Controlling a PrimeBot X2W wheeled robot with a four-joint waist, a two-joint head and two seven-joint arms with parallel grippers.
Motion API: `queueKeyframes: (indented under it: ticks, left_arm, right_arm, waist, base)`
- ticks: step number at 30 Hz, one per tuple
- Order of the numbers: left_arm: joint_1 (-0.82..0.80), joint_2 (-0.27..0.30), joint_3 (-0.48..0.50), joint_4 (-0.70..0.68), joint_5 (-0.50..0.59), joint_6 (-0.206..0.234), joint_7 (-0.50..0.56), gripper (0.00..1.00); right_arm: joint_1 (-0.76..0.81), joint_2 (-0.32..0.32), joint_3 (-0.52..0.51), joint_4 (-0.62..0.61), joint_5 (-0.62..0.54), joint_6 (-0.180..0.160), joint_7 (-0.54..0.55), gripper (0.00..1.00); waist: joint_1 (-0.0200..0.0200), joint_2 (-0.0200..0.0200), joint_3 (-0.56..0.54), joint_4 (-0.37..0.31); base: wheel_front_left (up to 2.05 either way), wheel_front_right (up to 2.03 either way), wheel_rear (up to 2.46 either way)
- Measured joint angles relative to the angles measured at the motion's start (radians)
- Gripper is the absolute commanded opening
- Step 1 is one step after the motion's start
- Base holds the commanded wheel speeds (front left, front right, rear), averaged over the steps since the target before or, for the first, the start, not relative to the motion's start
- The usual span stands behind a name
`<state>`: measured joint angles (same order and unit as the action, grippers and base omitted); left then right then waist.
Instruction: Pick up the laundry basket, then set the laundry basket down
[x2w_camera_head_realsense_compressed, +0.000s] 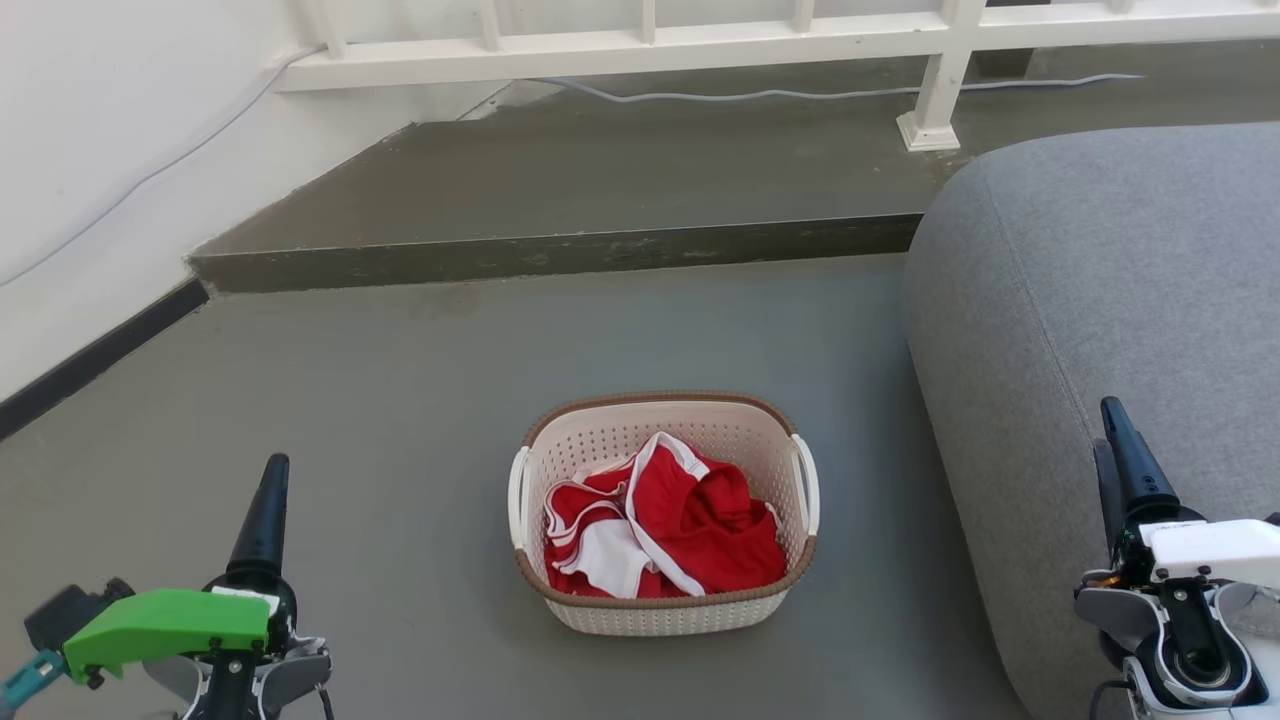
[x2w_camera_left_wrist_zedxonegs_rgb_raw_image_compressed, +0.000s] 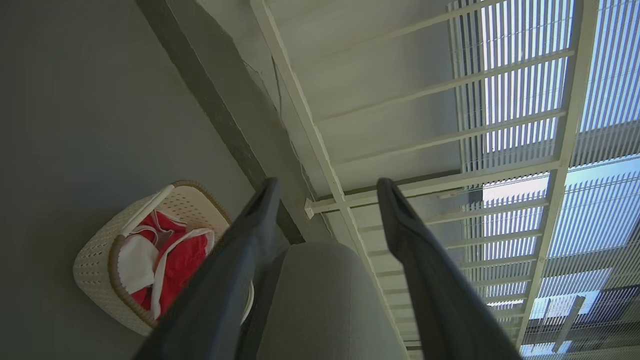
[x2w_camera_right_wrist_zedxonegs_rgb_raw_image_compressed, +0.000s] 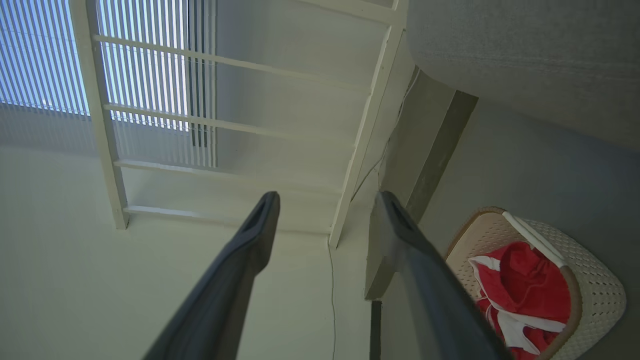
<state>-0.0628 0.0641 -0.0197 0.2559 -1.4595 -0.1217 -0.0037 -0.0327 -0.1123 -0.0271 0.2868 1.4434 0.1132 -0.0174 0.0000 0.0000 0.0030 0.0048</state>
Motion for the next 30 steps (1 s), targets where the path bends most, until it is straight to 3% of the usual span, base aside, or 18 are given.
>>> queueKeyframes:
  ticks: [6, 15, 30]
  left_arm:
    - [-0.003, 0.028, -0.03, -0.005, 0.116, 0.0, -0.024, 1.0]
    - [-0.024, 0.044, -0.084, -0.012, 0.256, 0.009, -0.052, 1.0]
    - [-0.027, 0.073, -0.165, -0.022, 0.514, 0.059, -0.095, 1.0]
  right_arm:
    - [-0.004, -0.026, 0.029, -0.002, -0.113, -0.002, -0.019, 1.0]
    - [-0.022, -0.056, 0.082, -0.008, -0.282, -0.037, -0.049, 1.0]
    - [-0.022, -0.078, 0.157, -0.005, -0.502, -0.082, -0.092, 1.0]
  waist:
    - [0.0, 0.0, -0.002, 0.002]
    - [0.0, 0.0, -0.008, 0.005]
    - [0.0, 0.0, -0.019, 0.005]
  base:
    - [0.0, 0.0, 0.0]
    - [0.0, 0.0, 0.0]
    - [0.0, 0.0, 0.0]
